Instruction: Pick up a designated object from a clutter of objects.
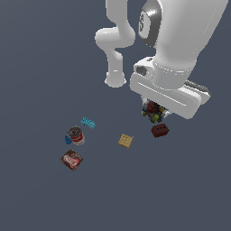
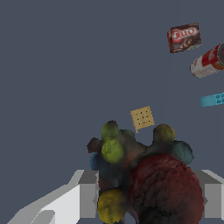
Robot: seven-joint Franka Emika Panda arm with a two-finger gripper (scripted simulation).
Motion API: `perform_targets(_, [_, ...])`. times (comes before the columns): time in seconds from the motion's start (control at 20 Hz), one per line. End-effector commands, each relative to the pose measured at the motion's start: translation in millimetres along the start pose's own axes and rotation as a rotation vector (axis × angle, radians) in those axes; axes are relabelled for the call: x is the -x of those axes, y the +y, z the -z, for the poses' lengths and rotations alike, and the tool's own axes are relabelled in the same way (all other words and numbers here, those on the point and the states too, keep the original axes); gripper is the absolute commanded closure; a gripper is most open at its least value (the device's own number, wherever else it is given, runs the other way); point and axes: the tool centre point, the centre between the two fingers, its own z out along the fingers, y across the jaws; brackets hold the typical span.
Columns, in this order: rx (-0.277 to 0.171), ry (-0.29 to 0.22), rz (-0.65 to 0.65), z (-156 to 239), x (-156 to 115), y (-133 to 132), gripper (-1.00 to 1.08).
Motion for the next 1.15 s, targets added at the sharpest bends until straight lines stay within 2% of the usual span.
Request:
perform_targets(0.0, [0.001,0.0,0.0,21.5,-7.0,-3.1,1.08])
perform_targets(0.5, [0.002,0.0,-0.001,70.5,-25.2,-12.4,1.08])
perform_targets(1.1, [0.002,0.0,-0.001,80.9,-29.5,-15.3,1.08])
